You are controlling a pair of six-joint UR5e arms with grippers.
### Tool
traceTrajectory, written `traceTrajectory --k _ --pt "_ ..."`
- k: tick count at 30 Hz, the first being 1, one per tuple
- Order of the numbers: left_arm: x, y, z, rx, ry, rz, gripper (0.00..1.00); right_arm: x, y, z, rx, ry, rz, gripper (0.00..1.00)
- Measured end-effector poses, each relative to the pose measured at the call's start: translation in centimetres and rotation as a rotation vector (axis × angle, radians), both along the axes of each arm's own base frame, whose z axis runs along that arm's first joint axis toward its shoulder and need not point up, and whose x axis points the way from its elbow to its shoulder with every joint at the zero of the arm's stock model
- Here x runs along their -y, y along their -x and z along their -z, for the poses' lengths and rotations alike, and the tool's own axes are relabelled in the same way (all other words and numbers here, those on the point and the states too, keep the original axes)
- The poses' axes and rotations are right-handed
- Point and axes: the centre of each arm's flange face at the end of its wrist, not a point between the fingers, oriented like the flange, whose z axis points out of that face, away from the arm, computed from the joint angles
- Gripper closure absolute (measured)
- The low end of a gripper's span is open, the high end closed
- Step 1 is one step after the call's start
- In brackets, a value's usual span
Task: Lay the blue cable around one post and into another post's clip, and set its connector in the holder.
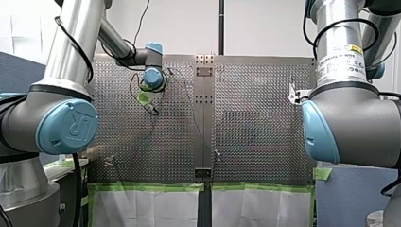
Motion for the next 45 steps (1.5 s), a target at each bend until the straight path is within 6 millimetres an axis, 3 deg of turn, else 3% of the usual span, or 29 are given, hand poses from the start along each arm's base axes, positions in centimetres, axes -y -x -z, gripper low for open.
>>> traceTrajectory --k 16,29,45 --pt "0.0 0.0 0.0 0.001 0.006 0.005 0.00 0.1 0.1 -0.2 0.014 0.007 -0.006 0.75" --pt "0.1 0.0 0.0 0.001 0.010 0.008 0.00 0.2 0.2 -1.5 0.018 0.023 -0.001 0.75" --pt "0.1 0.0 0.0 0.001 0.015 0.012 0.00 0.1 0.1 -0.9 0.022 -0.001 0.005 0.75"
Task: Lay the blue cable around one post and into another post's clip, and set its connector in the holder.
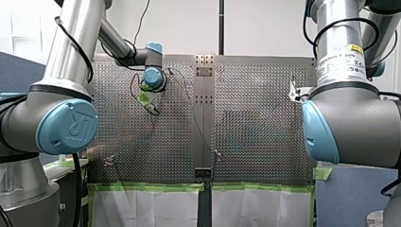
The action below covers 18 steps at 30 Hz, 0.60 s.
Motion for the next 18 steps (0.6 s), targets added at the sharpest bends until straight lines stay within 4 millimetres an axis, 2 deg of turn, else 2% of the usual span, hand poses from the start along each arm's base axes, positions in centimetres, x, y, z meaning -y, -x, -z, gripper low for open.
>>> traceTrajectory --k 18 --pt "0.00 0.00 0.01 0.000 0.000 0.000 0.00 0.22 0.05 0.35 0.006 0.004 0.000 0.75"
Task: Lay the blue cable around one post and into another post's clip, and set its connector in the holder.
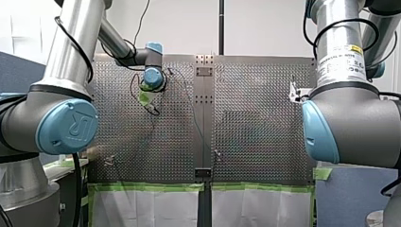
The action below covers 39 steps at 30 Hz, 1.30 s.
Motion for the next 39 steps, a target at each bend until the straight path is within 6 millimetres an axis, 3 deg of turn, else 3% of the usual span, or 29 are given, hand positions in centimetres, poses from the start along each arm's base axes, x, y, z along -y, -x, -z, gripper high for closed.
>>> traceTrajectory --k 39 --pt "0.06 0.00 0.01 0.000 0.008 0.006 0.00 0.33 -0.11 0.23 -0.001 0.019 0.010 0.75"
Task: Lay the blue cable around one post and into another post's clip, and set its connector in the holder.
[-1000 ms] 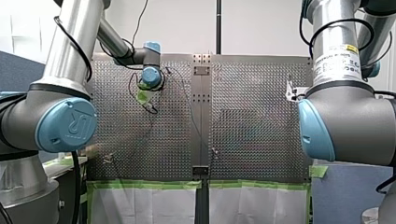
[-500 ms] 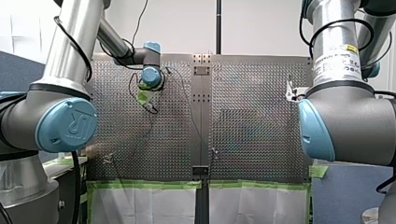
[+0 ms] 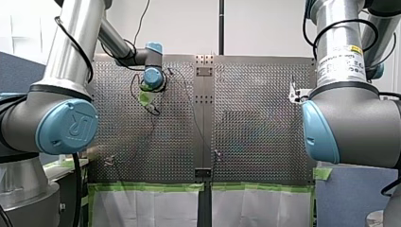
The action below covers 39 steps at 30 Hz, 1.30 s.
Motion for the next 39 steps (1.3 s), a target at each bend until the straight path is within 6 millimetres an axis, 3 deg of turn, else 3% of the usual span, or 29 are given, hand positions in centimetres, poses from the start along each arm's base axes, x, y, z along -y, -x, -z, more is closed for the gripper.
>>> traceTrajectory --k 14,18,19,20,22,23,25,27,39 --pt "0.00 0.00 0.00 0.000 0.000 0.000 0.00 0.06 0.11 0.09 0.003 -0.001 0.003 0.72" --pt "0.00 0.00 -0.01 0.000 0.000 0.000 0.00 0.07 0.13 0.10 0.004 -0.001 0.006 0.58" --pt "0.00 0.00 -0.01 0.000 0.000 0.000 0.00 0.07 0.13 0.10 0.004 -0.002 0.007 0.47" --pt "0.00 0.00 -0.01 0.000 0.000 0.000 0.00 0.08 0.15 0.10 0.004 -0.001 0.010 0.47" --pt "0.00 0.00 -0.01 0.000 0.002 0.000 0.00 0.11 0.22 0.10 0.005 -0.001 0.017 0.24" --pt "0.00 -0.01 -0.01 0.000 0.004 0.000 0.00 0.12 0.25 0.09 0.005 -0.001 0.020 0.24" --pt "0.00 0.00 -0.01 0.001 0.006 -0.001 0.00 0.14 0.29 0.09 0.006 -0.001 0.025 0.07" --pt "-0.02 -0.01 -0.01 0.001 0.008 -0.001 0.00 0.15 0.30 0.09 0.009 -0.002 0.028 0.01" --pt "0.04 0.01 0.02 -0.001 0.029 0.005 0.00 0.13 0.15 0.08 0.014 -0.003 0.028 0.01"
